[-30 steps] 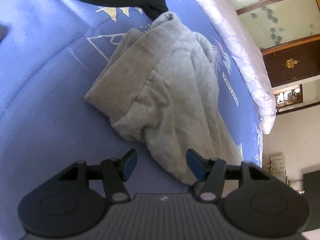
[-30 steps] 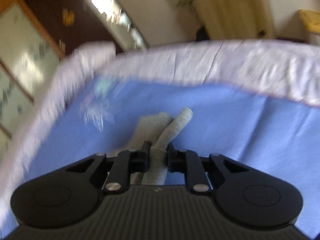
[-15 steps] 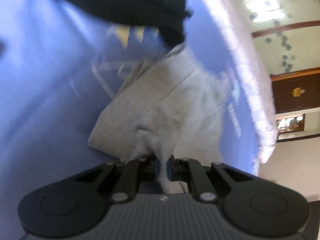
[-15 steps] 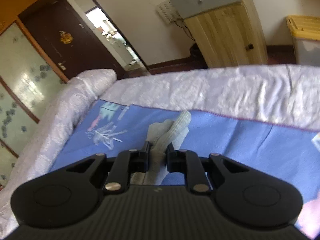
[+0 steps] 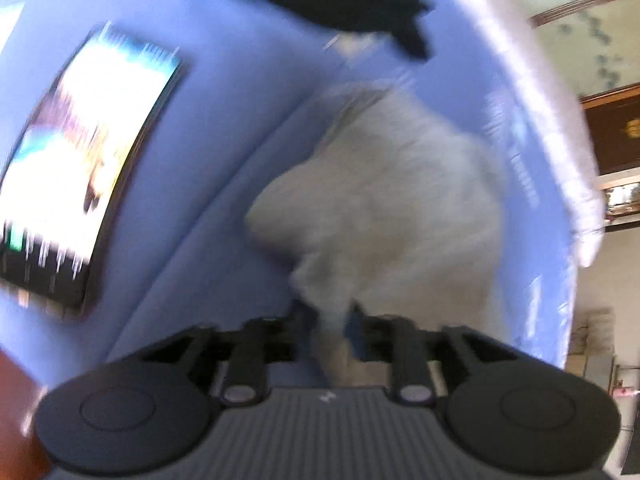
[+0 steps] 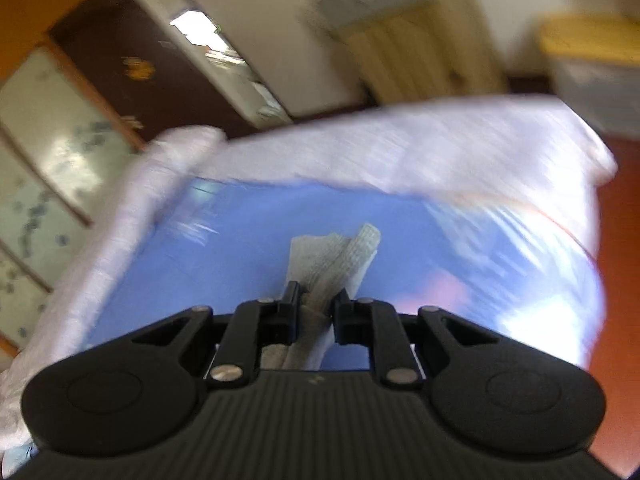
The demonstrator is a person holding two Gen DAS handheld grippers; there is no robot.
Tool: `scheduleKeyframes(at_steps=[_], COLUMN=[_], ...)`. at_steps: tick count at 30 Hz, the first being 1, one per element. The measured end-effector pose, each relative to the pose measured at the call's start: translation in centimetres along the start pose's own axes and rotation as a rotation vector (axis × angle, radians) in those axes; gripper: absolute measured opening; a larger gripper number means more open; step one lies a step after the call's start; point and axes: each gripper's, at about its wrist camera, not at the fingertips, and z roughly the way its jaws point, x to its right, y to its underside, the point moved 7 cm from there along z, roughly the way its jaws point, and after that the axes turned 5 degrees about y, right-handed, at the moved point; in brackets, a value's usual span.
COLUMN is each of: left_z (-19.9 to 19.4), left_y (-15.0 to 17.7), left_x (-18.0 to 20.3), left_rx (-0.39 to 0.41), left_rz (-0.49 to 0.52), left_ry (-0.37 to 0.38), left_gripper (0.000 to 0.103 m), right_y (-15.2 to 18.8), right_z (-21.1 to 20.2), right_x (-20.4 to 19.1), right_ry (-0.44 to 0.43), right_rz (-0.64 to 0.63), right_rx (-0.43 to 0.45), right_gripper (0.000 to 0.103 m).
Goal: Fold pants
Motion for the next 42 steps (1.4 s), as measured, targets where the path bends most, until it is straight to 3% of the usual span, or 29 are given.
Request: scheduleKeyframes(at_steps=[1, 4, 5, 8, 11, 16, 17, 18, 19, 21, 24, 26, 30, 34, 38, 41, 42], left_z=[0.1, -1.3, -2.2, -5.2, -7.0, -4.7, -3.4, -2.1, -0.6, 2.4, 7.5, 9.4, 8.9, 7.7, 7.0, 6.6, 6.6], left_y=[0.5, 0.7, 0.6, 0.3, 0.8, 3.5, 4.1, 4.8, 5.6, 6.9, 8.4, 8.6, 9.2, 9.9, 10.5, 10.8, 10.9], left_x=[-0.6, -0.1, 0.2, 1.3, 2.6, 7.5, 8.7, 9.7, 10.8, 12.2, 12.6, 12.6, 13.9, 14.7, 14.2, 13.8, 13.8], left_rx=[-0.008, 0.011, 0.031, 0.101, 0.139, 0.059, 0.031, 0.000, -0.033, -0.085, -0.170, -0.156, -0.159, -0.163, -0.179, -0.191, -0.195], left_rz=[-0.018, -0.001, 0.018, 0.055, 0.079, 0.204, 0.227, 0.251, 0.282, 0.340, 0.396, 0.438, 0.477, 0.455, 0.444, 0.456, 0.456], left_ry=[-0.017, -0.021, -0.019, 0.014, 0.069, 0.158, 0.170, 0.178, 0.182, 0.158, 0.055, 0.003, 0.018, 0.089, 0.107, 0.108, 0.108], left_gripper=[0.035, 0.035, 0.035, 0.036, 0.037, 0.037, 0.037, 0.037, 0.037, 0.037, 0.035, 0.033, 0.036, 0.037, 0.038, 0.038, 0.038], right_y=[1.0, 1.2, 1.1, 0.0, -0.4, 1.1, 1.3, 1.3, 1.3, 1.0, 0.2, -0.1, 2.5, 10.6, 20.0, 26.3, 27.9], right_z=[0.9, 1.0, 1.0, 0.8, 0.9, 2.8, 3.0, 3.1, 3.3, 2.9, 1.0, -1.1, -5.9, -9.0, -8.3, -5.3, -4.6], right_x=[2.2, 4.2, 4.2, 3.2, 2.0, 0.8, 0.7, 0.7, 0.7, 0.3, -1.4, -3.4, -11.0, -18.0, -21.5, -21.8, -21.3], right_ry=[0.009, -0.116, -0.125, -0.152, -0.177, -0.148, -0.137, -0.112, -0.101, -0.104, -0.162, -0.214, -0.346, -0.485, -0.526, -0.467, -0.452], right_rz=[0.057, 0.226, 0.255, 0.268, 0.234, 0.182, 0.176, 0.166, 0.156, 0.155, 0.131, 0.048, -0.277, -0.613, -0.888, -1.063, -1.106], right_rx=[-0.044, -0.055, -0.059, -0.038, -0.034, -0.054, -0.045, -0.043, -0.046, -0.029, 0.010, 0.040, 0.073, 0.031, -0.070, -0.217, -0.268], right_gripper=[0.019, 0.020, 0.025, 0.051, 0.052, 0.050, 0.040, 0.020, 0.020, 0.019, 0.019, 0.019, 0.019, 0.019, 0.019, 0.031, 0.048])
